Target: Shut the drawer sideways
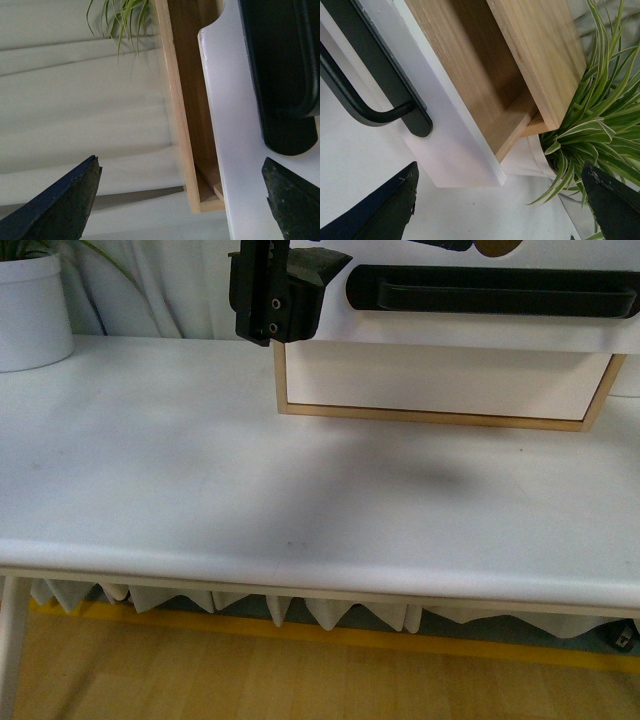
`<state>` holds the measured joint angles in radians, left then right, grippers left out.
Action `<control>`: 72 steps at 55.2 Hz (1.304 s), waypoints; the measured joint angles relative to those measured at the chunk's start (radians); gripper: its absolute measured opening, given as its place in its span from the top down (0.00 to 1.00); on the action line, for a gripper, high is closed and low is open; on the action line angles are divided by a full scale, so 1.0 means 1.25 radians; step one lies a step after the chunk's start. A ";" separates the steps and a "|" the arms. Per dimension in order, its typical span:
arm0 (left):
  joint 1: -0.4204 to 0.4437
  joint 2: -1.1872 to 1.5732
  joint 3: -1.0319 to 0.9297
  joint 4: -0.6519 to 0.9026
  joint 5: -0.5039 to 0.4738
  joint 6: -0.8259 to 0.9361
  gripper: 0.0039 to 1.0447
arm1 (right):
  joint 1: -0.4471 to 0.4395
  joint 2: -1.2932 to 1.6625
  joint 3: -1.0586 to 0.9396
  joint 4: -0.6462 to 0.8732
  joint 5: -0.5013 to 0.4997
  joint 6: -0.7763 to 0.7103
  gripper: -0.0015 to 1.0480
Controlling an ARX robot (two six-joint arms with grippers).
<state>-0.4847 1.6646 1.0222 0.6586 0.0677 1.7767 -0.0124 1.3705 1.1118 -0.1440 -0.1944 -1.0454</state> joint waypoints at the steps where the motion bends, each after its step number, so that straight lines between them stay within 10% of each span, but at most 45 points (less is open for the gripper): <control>1: 0.001 0.003 0.003 -0.001 0.002 0.001 0.06 | 0.000 0.003 0.002 0.000 0.003 -0.002 0.09; 72: 0.049 0.298 0.368 -0.064 0.029 0.006 0.06 | -0.016 0.364 0.244 0.201 0.087 0.108 0.09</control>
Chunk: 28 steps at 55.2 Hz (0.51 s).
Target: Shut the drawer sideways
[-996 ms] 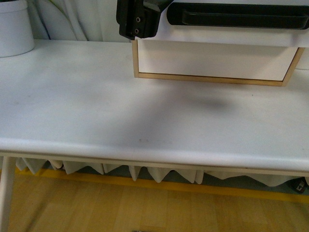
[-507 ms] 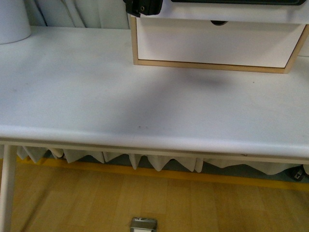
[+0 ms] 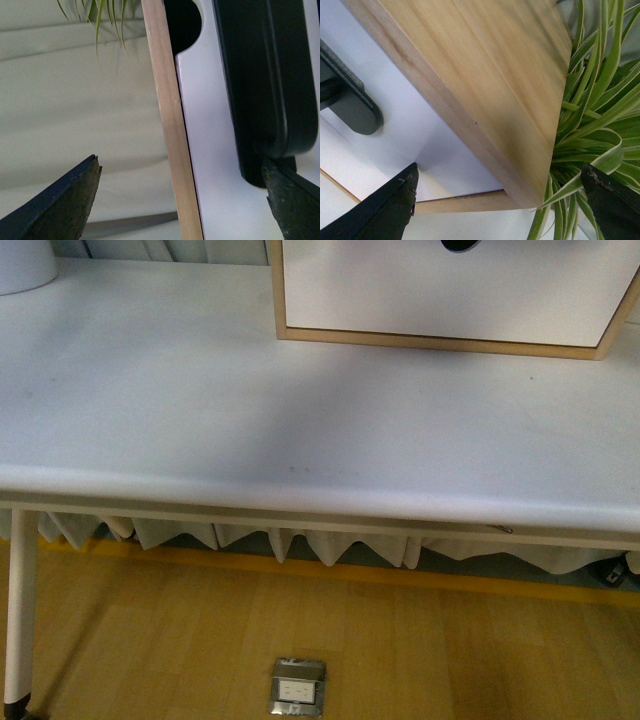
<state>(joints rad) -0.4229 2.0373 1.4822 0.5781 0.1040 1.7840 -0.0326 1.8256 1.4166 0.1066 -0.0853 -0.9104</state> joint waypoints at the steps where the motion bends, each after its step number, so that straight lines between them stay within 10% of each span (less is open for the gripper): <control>1: 0.000 0.002 0.004 -0.002 0.000 0.000 0.06 | 0.000 0.001 0.000 0.003 0.000 0.001 0.09; 28: 0.000 -0.092 -0.163 0.099 -0.033 -0.059 0.06 | -0.014 -0.094 -0.112 0.021 -0.027 0.074 0.09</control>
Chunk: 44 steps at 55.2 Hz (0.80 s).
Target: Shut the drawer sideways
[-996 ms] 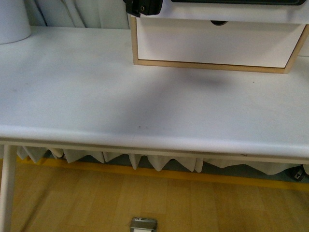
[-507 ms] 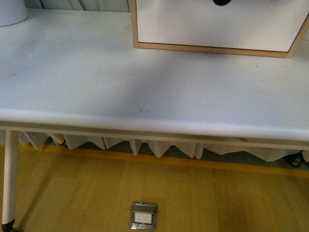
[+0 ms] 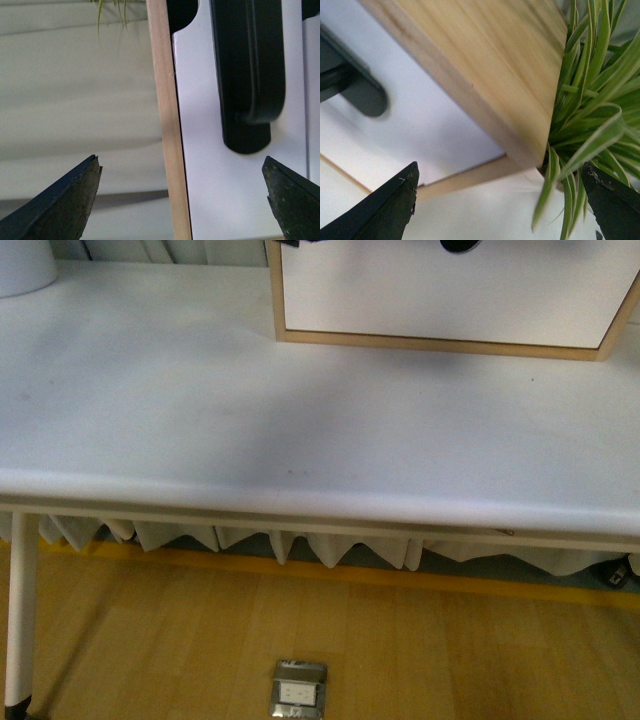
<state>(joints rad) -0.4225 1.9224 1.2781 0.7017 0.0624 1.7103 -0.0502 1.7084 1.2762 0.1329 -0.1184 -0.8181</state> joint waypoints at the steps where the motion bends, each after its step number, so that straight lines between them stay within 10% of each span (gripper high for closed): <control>1: 0.000 -0.014 -0.020 0.010 -0.006 -0.013 0.06 | -0.001 -0.008 -0.008 0.002 -0.001 0.004 0.09; 29: 0.068 -0.439 -0.524 0.156 -0.179 -0.325 0.06 | -0.080 -0.481 -0.442 0.092 -0.028 0.154 0.09; 44: 0.160 -0.833 -0.826 -0.027 -0.229 -0.532 0.06 | -0.172 -0.828 -0.665 -0.023 -0.055 0.282 0.09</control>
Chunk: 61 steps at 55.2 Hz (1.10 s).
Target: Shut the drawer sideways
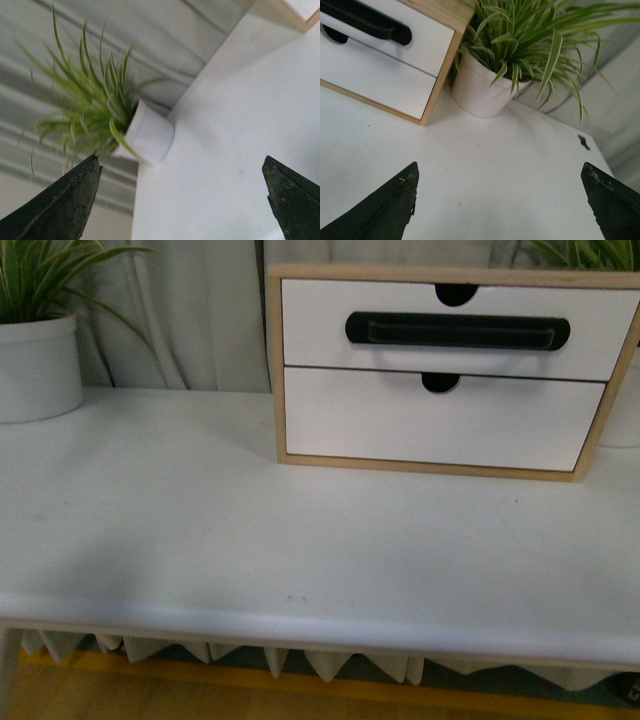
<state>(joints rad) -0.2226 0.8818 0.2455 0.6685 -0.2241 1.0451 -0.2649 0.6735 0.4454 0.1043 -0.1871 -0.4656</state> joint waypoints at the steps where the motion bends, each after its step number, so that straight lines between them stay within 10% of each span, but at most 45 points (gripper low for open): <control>1: 0.015 -0.035 -0.014 -0.031 -0.003 -0.016 0.06 | -0.009 -0.025 -0.012 -0.018 -0.006 0.010 0.09; 12: 0.206 -0.341 -0.054 -0.364 0.040 -0.251 0.06 | -0.085 -0.227 -0.088 -0.139 -0.066 0.122 0.09; 27: 0.234 -0.375 -0.055 -0.402 0.060 -0.356 0.06 | -0.092 -0.258 -0.094 -0.140 -0.075 0.168 0.09; 34: 0.265 -0.403 -0.084 -0.348 0.245 -0.584 0.26 | -0.096 -0.339 -0.154 -0.104 -0.147 0.285 0.28; 57: 0.179 -0.499 -0.146 -0.378 0.179 -0.824 0.96 | 0.089 -0.451 -0.257 -0.097 0.036 0.359 0.96; 61: 0.179 -0.511 -0.152 -0.384 0.179 -0.829 0.96 | 0.161 -0.463 -0.268 -0.097 0.130 0.361 0.99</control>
<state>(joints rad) 0.0017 0.2432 0.0551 0.1883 0.0002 0.0093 -0.0631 0.0952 0.1104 -0.0174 -0.0250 -0.0143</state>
